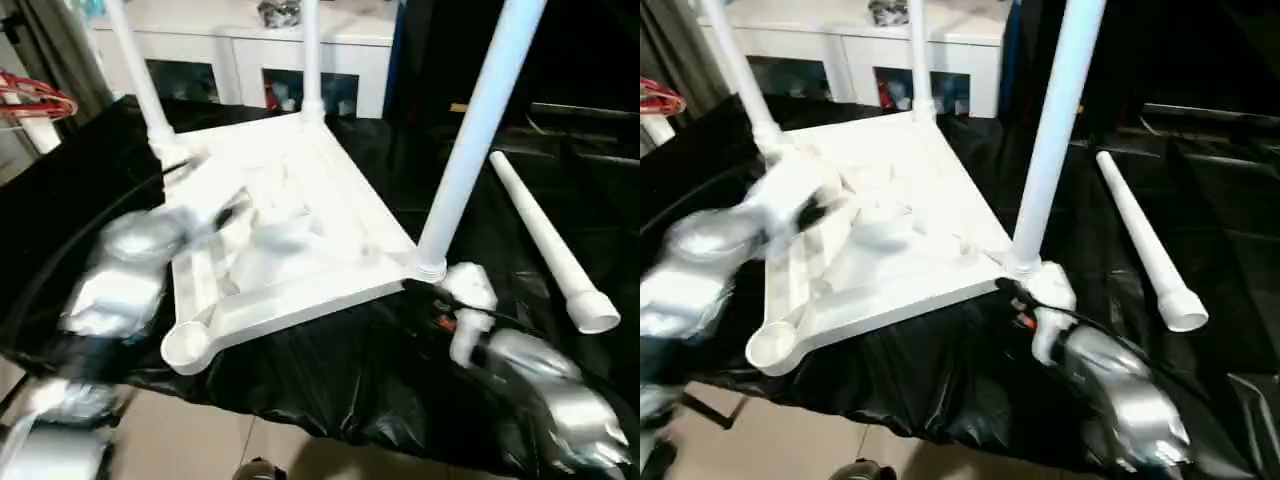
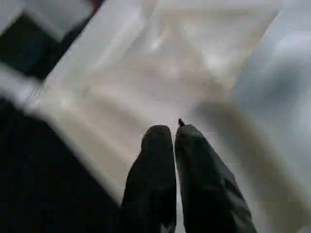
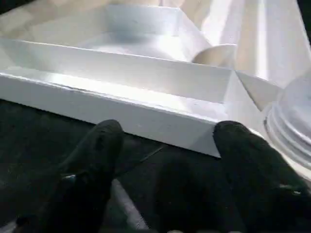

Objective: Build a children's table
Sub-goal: Rotate table base

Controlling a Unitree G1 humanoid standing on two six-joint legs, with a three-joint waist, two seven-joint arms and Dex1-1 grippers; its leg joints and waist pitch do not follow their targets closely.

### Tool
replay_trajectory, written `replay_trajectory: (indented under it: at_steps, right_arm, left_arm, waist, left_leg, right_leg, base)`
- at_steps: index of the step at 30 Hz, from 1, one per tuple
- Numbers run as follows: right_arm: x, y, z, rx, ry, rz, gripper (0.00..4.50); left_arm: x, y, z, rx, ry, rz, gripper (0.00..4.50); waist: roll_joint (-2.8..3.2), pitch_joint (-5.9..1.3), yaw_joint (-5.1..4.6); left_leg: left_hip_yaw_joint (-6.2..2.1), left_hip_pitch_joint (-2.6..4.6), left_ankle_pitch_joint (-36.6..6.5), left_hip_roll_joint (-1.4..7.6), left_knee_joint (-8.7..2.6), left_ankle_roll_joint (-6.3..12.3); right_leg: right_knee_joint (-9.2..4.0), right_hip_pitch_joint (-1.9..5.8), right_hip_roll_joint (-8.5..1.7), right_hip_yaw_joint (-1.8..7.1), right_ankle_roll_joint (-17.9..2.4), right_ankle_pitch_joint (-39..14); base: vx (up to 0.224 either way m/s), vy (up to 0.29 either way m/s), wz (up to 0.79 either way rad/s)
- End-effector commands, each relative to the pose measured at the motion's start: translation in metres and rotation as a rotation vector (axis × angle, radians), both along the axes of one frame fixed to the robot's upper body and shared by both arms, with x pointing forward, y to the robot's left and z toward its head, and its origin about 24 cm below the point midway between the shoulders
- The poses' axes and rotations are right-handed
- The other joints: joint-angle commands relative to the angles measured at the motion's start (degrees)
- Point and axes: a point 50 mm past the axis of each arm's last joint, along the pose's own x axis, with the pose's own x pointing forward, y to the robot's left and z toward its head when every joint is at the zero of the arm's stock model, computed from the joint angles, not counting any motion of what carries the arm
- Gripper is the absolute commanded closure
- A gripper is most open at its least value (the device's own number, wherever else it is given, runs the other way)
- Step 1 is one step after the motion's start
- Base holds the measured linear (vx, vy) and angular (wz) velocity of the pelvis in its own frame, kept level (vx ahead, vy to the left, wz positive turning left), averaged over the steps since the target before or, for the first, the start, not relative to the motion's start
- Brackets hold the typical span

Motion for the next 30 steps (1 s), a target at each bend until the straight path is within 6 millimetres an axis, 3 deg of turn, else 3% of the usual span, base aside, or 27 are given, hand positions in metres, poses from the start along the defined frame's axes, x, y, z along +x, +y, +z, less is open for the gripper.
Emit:
replay_trajectory:
  at_steps: [1, 2, 3, 6, 10, 14, 16, 23, 30]
  right_arm:
    - [0.006, 0.001, -0.006, -0.035, 0.029, -0.038, 1.39]
    - [0.011, 0.003, -0.006, -0.056, 0.017, -0.051, 1.45]
    - [0.013, 0.004, -0.006, -0.066, 0.009, -0.055, 1.56]
    - [0.017, 0.003, -0.007, -0.079, -0.002, -0.067, 1.70]
    - [0.021, 0.001, -0.007, -0.090, -0.013, -0.087, 2.14]
    - [0.027, 0.000, -0.009, -0.109, -0.020, -0.106, 2.38]
    - [0.030, 0.001, -0.009, -0.112, -0.023, -0.112, 2.71]
    - [0.041, 0.006, -0.009, -0.112, -0.035, -0.120, 3.15]
    - [0.044, 0.011, -0.011, -0.111, -0.039, -0.113, 3.84]
  left_arm:
    - [-0.003, 0.001, -0.005, 0.017, 0.025, -0.003, 4.40]
    - [-0.005, 0.003, -0.017, 0.050, 0.069, -0.005, 4.46]
    - [-0.006, 0.005, -0.021, 0.066, 0.085, -0.008, 4.45]
    - [-0.010, 0.006, -0.030, 0.085, 0.131, -0.024, 4.48]
    - [-0.018, 0.001, -0.042, 0.065, 0.216, -0.101, 4.50]
    - [-0.036, -0.010, -0.054, 0.078, 0.377, -0.285, 4.50]
    - [-0.043, -0.015, -0.055, 0.068, 0.433, -0.359, 4.50]
    - [-0.057, -0.051, -0.039, -0.052, 0.474, -0.672, 4.50]
    - [-0.060, -0.085, -0.034, -0.147, 0.469, -0.773, 4.50]
  waist:
    - [-0.10, -3.44, -0.36]
    - [-0.03, -3.52, -0.22]
    - [-0.31, -3.31, -0.45]
    - [-0.19, -3.41, -0.28]
    - [-0.39, -3.47, -0.20]
    - [-0.30, -3.55, -0.11]
    - [-0.30, -3.43, -0.29]
    - [-0.39, -3.59, -0.53]
    - [-0.55, -3.63, -1.23]
  left_leg:
    - [-1.41, 1.19, -21.9, 2.30, -5.06, -1.41]
    - [-1.40, 1.45, -22.4, 2.31, -4.96, -1.70]
    - [-1.42, 1.44, -24.2, 2.10, -5.05, -2.07]
    - [-1.39, 1.72, -24.8, 2.17, -4.96, -2.28]
    - [-1.36, 1.68, -24.2, 2.29, -5.05, -2.24]
    - [-1.49, 1.65, -23.9, 2.42, -5.11, -2.29]
    - [-1.36, 1.51, -23.8, 2.36, -5.20, -2.36]
    - [-1.06, 1.46, -21.5, 2.30, -5.08, -2.35]
    - [-0.79, 1.14, -18.6, 2.09, -4.79, -1.34]
  right_leg:
    - [-4.59, 1.74, -3.44, 2.77, -7.9, -22.2]
    - [-4.65, 1.49, -3.52, 2.78, -7.9, -22.4]
    - [-4.86, 1.43, -3.58, 2.81, -7.4, -24.4]
    - [-5.21, 1.27, -3.79, 2.98, -6.6, -25.5]
    - [-4.97, 1.36, -3.73, 3.03, -7.3, -23.6]
    - [-4.63, 1.44, -4.04, 3.12, -8.4, -22.7]
    - [-4.61, 1.54, -3.97, 3.19, -8.7, -22.5]
    - [-3.91, 1.92, -3.72, 3.22, -10.5, -18.5]
    - [-3.71, 2.33, -3.59, 3.15, -11.2, -16.8]
  base:
    - [0.000, 0.000, 0.00]
    - [0.000, 0.000, 0.00]
    - [0.000, 0.000, 0.00]
    - [0.000, 0.000, 0.00]
    - [0.000, 0.000, 0.00]
    - [0.000, 0.000, 0.00]
    - [0.000, 0.000, 0.00]
    - [0.000, 0.000, 0.00]
    - [0.000, 0.000, 0.00]
